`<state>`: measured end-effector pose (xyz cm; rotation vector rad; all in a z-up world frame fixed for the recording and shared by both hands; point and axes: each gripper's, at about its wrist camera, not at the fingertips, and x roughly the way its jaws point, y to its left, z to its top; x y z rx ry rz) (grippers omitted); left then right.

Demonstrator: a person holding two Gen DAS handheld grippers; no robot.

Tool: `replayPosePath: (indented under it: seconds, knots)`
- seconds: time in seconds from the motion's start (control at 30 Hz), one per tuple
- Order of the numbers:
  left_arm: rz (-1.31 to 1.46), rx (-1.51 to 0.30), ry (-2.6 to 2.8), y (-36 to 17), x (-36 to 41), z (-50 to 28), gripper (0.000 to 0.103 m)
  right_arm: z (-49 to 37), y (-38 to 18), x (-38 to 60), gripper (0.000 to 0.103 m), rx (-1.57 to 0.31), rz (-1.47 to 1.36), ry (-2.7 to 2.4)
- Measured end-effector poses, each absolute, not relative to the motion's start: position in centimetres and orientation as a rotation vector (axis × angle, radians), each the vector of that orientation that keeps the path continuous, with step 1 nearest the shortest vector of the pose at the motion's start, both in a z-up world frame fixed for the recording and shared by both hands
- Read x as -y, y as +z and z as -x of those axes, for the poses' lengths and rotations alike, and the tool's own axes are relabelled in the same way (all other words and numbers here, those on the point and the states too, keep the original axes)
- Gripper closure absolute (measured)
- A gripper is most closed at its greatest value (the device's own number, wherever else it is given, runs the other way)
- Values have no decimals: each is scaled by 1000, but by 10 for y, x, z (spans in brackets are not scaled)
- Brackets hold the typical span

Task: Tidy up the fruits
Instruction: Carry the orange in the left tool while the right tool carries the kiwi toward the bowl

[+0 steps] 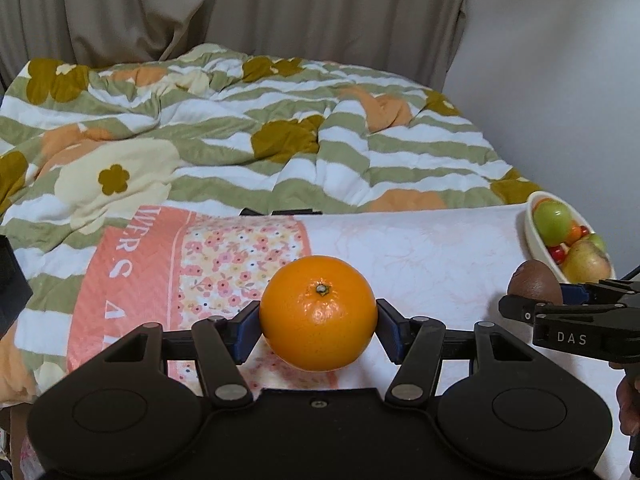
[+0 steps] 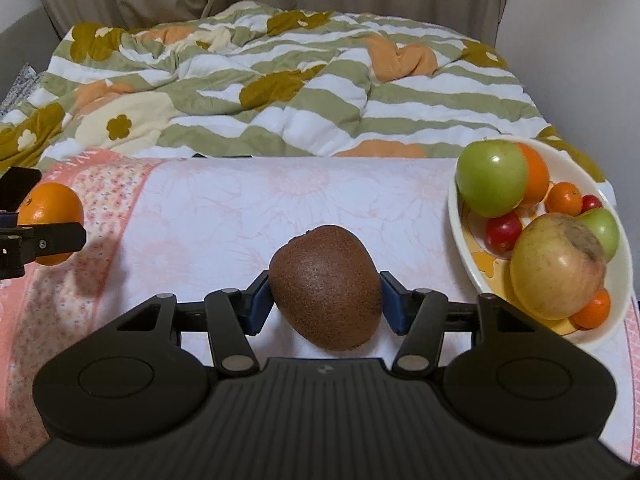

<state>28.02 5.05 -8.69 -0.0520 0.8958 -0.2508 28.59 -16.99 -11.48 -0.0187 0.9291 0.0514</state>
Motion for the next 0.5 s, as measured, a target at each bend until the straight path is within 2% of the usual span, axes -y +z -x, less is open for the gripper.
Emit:
replayPosePath:
  seconds: [0.5]
  knots:
    - [46,-781,-364,-34,-12,-227,39,-207,-35,210,32,-808,-38,-54]
